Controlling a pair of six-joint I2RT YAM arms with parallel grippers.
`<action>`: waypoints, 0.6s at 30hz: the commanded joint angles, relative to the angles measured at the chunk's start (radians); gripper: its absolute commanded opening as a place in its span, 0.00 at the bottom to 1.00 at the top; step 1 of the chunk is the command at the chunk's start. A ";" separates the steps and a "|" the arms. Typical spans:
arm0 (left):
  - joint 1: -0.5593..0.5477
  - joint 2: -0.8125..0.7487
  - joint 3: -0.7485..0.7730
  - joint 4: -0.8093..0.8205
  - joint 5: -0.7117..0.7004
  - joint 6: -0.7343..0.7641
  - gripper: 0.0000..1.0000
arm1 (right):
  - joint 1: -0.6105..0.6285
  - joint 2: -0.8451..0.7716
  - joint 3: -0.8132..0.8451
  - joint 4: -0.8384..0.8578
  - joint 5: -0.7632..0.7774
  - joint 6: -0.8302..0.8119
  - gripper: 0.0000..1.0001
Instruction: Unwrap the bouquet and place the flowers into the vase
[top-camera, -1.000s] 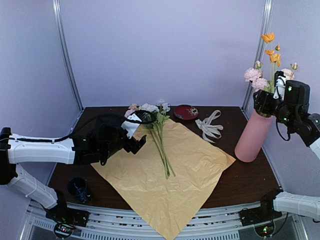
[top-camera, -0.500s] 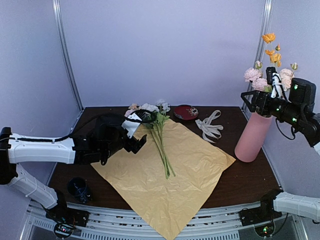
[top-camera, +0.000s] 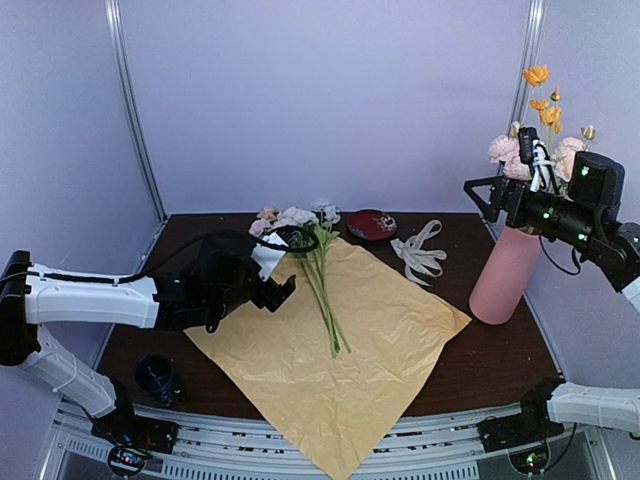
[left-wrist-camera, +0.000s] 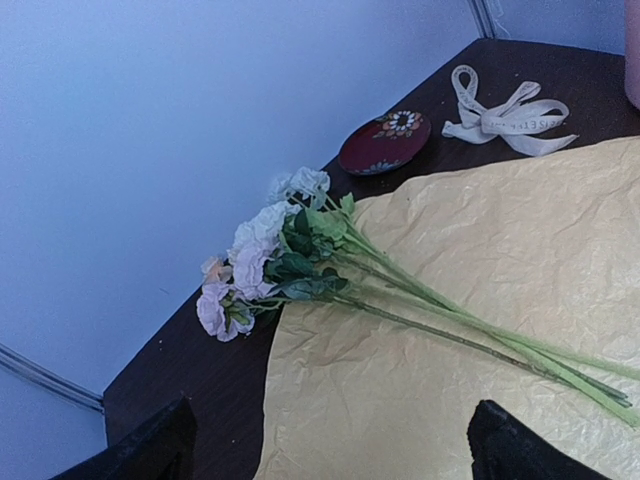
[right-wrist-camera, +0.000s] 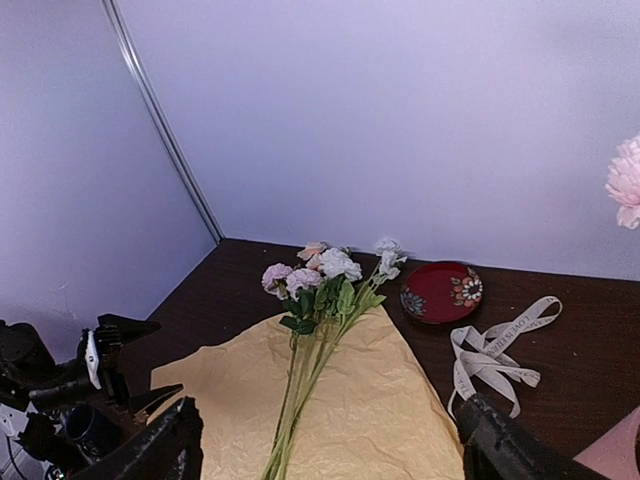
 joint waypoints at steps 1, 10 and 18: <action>-0.001 0.001 0.032 0.016 -0.018 -0.018 0.98 | 0.144 0.050 -0.018 0.097 0.100 0.017 0.88; 0.047 -0.015 0.071 -0.036 0.045 -0.085 0.98 | 0.367 0.326 -0.016 0.266 0.364 0.046 0.88; 0.496 -0.107 0.128 -0.158 0.458 -0.439 0.98 | 0.368 0.530 -0.110 0.451 0.316 0.188 0.87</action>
